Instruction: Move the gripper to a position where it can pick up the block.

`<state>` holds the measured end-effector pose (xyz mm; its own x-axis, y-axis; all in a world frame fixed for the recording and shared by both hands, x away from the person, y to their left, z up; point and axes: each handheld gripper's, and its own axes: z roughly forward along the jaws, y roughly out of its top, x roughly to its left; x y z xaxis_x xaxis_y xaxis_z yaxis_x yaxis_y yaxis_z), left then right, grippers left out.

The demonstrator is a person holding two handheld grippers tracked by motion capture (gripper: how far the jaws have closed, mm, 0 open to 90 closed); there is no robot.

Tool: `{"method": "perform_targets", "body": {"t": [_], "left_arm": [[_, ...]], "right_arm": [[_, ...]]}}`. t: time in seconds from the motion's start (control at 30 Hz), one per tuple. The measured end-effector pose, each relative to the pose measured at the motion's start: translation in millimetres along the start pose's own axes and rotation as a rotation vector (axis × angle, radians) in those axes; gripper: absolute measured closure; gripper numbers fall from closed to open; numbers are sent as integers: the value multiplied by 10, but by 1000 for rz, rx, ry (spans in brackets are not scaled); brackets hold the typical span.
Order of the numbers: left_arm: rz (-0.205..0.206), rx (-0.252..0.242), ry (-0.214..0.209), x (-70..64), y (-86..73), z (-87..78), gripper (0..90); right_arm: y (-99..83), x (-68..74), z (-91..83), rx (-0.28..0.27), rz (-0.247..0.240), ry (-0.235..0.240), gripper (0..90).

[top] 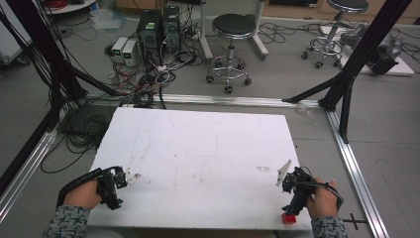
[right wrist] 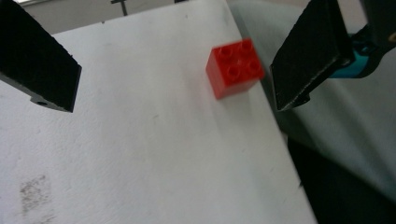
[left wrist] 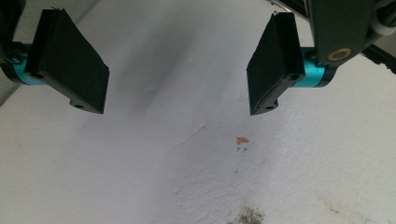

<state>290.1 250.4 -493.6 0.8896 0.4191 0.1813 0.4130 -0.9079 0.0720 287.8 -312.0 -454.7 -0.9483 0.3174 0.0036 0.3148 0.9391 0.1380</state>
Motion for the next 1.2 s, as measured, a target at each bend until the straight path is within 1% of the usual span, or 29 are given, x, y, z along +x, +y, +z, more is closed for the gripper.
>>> {"method": "perform_targets", "body": {"t": [0.03,0.07,0.1,0.13,0.17,0.2,0.23,0.27,0.3,0.33,0.37,0.4,0.43,0.47,0.5,0.53,0.57,0.6,0.63,0.67,0.7,0.8,0.83,0.87,0.93,0.97,1.07,1.1,1.2], "left_arm": [[3,1,-8,-1,-2,-2,213],[3,1,-8,-1,-2,-2,213],[9,3,-9,-7,1,-2,213],[9,3,-9,-7,1,-2,213],[7,0,-12,-13,8,5,213],[7,0,-12,-13,8,5,213],[10,-3,-9,-15,15,14,213],[10,-3,-9,-15,15,14,213],[11,-3,-12,-17,18,23,213],[11,-3,-12,-17,18,23,213],[7,-2,-16,-20,17,25,213],[7,-2,-16,-20,17,25,213],[8,-3,-14,-21,16,25,213],[8,-3,-14,-21,16,25,213],[8,-3,-13,-20,15,21,214],[8,-3,-13,-20,15,21,213],[7,-3,-12,-21,15,18,213],[7,-3,-12,-21,15,18,213],[6,-3,-13,-22,15,18,213],[7,-5,-13,-24,15,18,213],[11,-2,-10,-26,21,15,213],[10,-8,-12,-32,27,20,214],[11,-5,-12,-37,34,20,213],[11,-5,-12,-37,34,20,214],[11,-9,-14,-41,39,26,214],[17,-8,-11,-40,42,25,214],[15,-8,-11,-42,41,25,214],[13,-9,-11,-43,40,26,214],[14,-9,-10,-46,43,29,214]], "right_arm": [[-52,20,-18,17,-21,4,10],[-52,20,-18,17,-21,4,10],[-112,46,-30,21,-39,2,10],[-112,46,-30,21,-39,2,10],[-154,76,-34,22,-68,-3,10],[-154,76,-34,22,-68,-3,10],[-190,112,-35,31,-109,-13,10],[-190,112,-35,31,-109,-13,10],[-218,147,-31,38,-139,-18,10],[-218,147,-31,38,-139,-18,10],[-237,175,-21,46,-169,-17,10],[-237,175,-21,46,-169,-17,10],[-252,205,2,41,-207,-14,10],[-252,205,2,41,-207,-14,10],[-269,232,30,45,-231,-3,10],[-269,232,30,45,-231,-3,10],[-280,256,77,46,-247,0,10],[-280,256,77,46,-247,0,10],[-296,284,136,48,-251,11,10],[-296,284,136,48,-251,11,10],[-307,300,180,59,-261,17,10],[-316,316,228,70,-268,15,10],[-319,330,279,69,-276,13,10],[-319,330,279,69,-276,13,10],[-314,337,338,77,-268,15,11],[-303,351,397,94,-274,6,10],[-294,355,454,98,-276,5,10],[-292,352,508,99,-268,20,10],[-287,354,547,99,-263,18,10]]}}
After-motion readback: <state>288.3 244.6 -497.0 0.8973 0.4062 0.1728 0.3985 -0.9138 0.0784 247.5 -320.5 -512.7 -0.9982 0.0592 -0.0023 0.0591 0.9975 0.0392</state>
